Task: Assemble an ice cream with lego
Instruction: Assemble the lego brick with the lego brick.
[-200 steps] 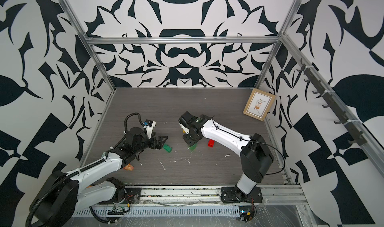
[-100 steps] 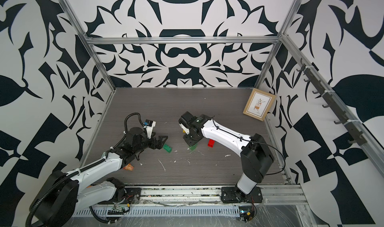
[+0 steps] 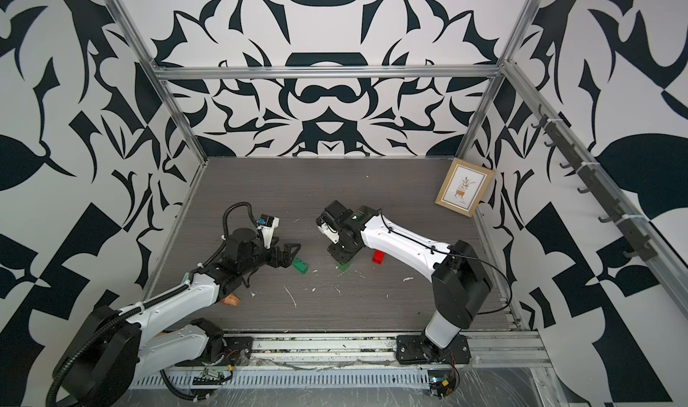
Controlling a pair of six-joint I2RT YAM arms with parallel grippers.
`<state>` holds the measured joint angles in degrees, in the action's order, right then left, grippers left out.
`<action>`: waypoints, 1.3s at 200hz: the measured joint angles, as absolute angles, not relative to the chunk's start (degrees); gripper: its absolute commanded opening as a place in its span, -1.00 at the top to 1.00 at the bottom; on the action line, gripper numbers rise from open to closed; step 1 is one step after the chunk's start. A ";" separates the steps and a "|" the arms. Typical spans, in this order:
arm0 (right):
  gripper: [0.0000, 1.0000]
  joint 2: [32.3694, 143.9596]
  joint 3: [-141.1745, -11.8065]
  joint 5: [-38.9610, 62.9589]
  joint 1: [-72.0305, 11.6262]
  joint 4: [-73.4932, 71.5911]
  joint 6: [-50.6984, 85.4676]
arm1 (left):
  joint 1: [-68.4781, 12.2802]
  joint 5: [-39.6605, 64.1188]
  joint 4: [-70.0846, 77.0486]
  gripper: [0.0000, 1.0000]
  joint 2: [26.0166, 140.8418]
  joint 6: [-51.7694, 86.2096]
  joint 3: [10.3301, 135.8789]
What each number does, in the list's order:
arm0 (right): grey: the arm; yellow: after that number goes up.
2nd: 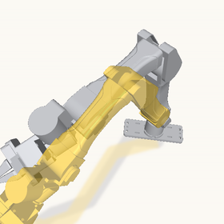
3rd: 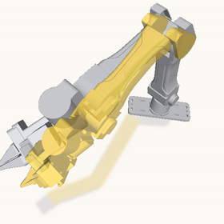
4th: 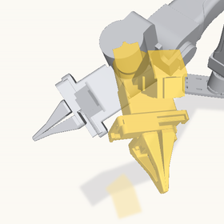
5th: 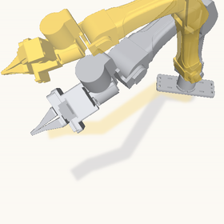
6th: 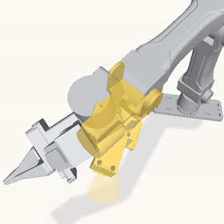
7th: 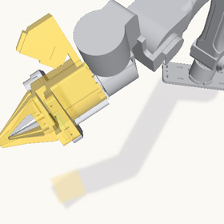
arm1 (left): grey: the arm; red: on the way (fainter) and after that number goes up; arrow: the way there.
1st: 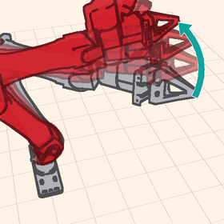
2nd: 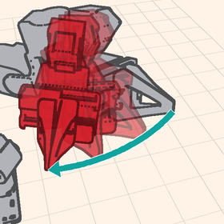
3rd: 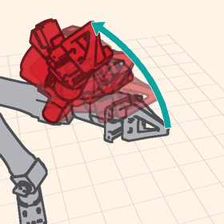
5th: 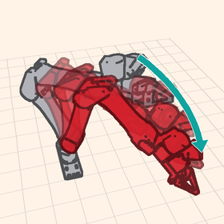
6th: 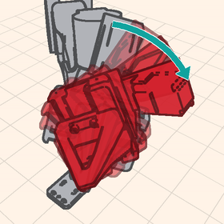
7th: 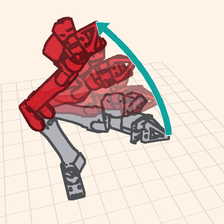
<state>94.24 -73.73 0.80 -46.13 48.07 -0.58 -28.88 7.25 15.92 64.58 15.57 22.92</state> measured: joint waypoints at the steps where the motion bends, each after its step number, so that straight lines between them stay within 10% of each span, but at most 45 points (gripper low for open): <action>1: 0.53 94.24 -73.76 0.80 -46.13 48.05 -0.62 | -28.91 7.25 15.92 -0.98 64.58 15.57 22.92; 260: 0.58 94.45 -75.44 0.54 -46.92 49.78 8.27 | -28.91 7.25 15.14 -0.99 64.55 15.55 22.94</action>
